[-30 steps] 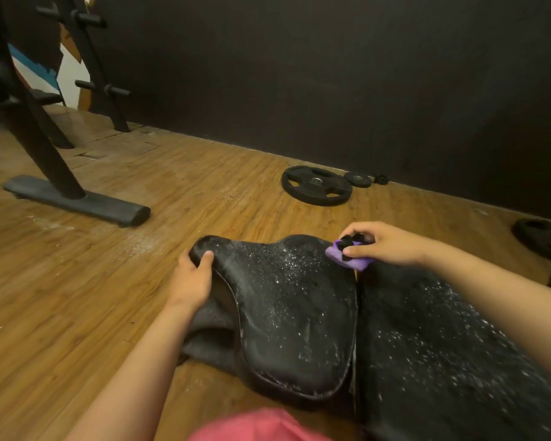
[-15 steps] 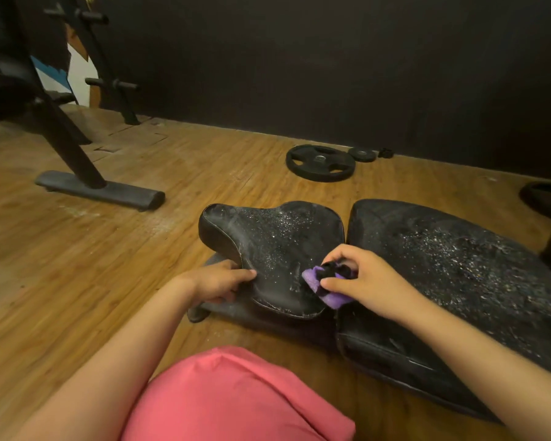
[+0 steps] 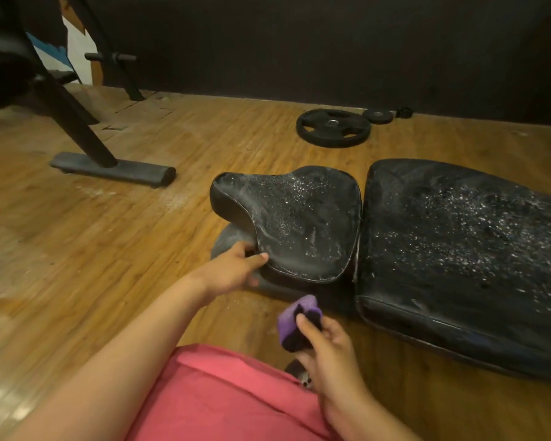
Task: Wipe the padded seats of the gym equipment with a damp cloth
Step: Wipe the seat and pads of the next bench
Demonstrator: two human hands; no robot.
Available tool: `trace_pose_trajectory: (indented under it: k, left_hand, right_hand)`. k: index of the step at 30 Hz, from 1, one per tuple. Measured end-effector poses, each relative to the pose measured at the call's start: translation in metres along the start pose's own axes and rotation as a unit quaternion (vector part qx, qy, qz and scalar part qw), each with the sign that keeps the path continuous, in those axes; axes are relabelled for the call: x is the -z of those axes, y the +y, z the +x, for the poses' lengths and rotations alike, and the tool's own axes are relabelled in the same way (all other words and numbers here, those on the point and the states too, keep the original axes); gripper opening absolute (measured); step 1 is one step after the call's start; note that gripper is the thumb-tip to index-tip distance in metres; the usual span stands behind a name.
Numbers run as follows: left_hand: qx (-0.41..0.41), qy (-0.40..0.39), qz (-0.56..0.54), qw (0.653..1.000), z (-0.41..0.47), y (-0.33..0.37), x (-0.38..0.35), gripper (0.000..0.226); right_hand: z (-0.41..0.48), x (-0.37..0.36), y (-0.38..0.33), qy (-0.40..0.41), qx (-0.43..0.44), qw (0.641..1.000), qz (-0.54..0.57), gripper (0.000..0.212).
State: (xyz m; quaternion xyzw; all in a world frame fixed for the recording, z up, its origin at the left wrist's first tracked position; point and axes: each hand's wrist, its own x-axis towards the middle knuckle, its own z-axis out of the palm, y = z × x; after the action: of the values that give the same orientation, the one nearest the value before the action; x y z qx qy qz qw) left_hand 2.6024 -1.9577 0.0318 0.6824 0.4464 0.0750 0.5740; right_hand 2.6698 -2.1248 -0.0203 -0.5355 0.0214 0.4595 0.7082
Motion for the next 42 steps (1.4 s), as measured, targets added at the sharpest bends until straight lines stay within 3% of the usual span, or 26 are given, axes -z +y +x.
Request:
trace_pose_trajectory:
  k: [3, 7, 11, 14, 21, 32, 42]
  left_hand:
    - [0.010, 0.005, -0.015, 1.000, 0.010, 0.005, -0.001, 0.036]
    - [0.012, -0.012, 0.004, 1.000, 0.016, 0.008, 0.000, 0.042]
    - [0.003, -0.018, 0.012, 1.000, 0.012, 0.005, 0.001, 0.040]
    - [-0.004, -0.018, -0.004, 1.000, 0.008, 0.003, 0.000, 0.037]
    - [0.015, -0.038, -0.030, 0.999, 0.008, 0.006, 0.004, 0.036]
    - [0.031, 0.042, -0.077, 0.996, 0.013, -0.005, 0.020, 0.016]
    - [0.042, 0.010, -0.098, 0.994, 0.011, 0.001, 0.019, 0.017]
  right_hand:
    - [0.010, 0.005, -0.009, 0.036, 0.016, 0.991, 0.127, 0.015]
    - [0.017, 0.006, -0.017, 0.047, 0.039, 0.981, 0.184, 0.033]
    - [0.018, -0.018, -0.005, 0.020, -0.021, 0.987, 0.159, 0.021]
    - [0.021, -0.041, 0.005, -0.010, -0.063, 0.989, 0.135, 0.024]
    - [0.023, -0.024, -0.003, -0.014, -0.063, 0.987, 0.149, 0.008]
    - [0.051, -0.097, 0.024, -0.043, -0.162, 0.956, 0.242, 0.029]
    - [0.020, -0.034, -0.009, -0.012, -0.132, 0.970, 0.202, 0.016]
